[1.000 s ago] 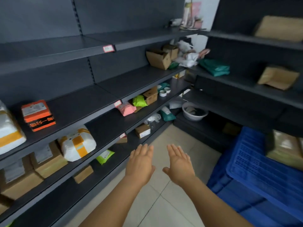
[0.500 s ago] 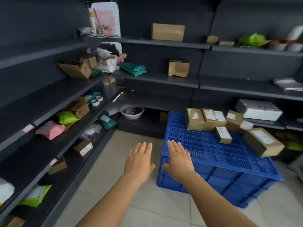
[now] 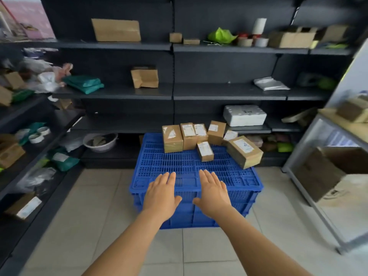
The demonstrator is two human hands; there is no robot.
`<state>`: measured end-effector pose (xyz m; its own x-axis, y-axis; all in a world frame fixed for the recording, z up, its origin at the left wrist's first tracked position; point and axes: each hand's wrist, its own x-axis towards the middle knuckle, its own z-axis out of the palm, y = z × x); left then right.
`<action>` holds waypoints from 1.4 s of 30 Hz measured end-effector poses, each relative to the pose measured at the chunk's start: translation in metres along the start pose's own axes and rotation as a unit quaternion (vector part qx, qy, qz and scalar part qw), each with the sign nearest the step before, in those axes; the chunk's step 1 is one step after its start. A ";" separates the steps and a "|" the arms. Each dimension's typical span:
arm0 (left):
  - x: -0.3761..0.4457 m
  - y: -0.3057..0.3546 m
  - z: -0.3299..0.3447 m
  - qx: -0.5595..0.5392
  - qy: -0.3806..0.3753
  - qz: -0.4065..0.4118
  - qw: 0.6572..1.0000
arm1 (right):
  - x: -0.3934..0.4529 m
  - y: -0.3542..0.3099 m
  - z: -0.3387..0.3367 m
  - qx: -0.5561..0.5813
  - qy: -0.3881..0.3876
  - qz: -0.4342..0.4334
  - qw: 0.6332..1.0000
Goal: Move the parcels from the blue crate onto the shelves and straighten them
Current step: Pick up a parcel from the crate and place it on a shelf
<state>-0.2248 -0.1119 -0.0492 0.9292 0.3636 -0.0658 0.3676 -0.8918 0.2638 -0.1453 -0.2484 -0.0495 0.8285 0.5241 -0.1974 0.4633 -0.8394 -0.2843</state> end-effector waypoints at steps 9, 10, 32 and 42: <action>0.069 0.071 0.028 0.019 -0.030 0.030 0.999 | 0.041 0.087 -0.018 0.019 0.010 0.044 0.999; 0.078 0.076 0.032 0.021 -0.035 0.033 0.999 | 0.048 0.094 -0.018 0.022 0.008 0.050 0.998; 0.336 0.057 0.066 0.016 -0.111 -0.020 0.994 | 0.301 0.131 -0.041 0.096 -0.043 0.066 0.992; 0.430 0.014 0.076 -0.005 -0.118 -0.151 0.981 | 0.432 0.130 -0.026 0.122 -0.116 0.023 0.986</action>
<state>0.1831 0.0119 -0.1471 0.7607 0.5384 -0.3625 0.6290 -0.7494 0.2068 0.2808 -0.1349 -0.1474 0.7394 0.5290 -0.4164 0.3145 -0.8183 -0.4810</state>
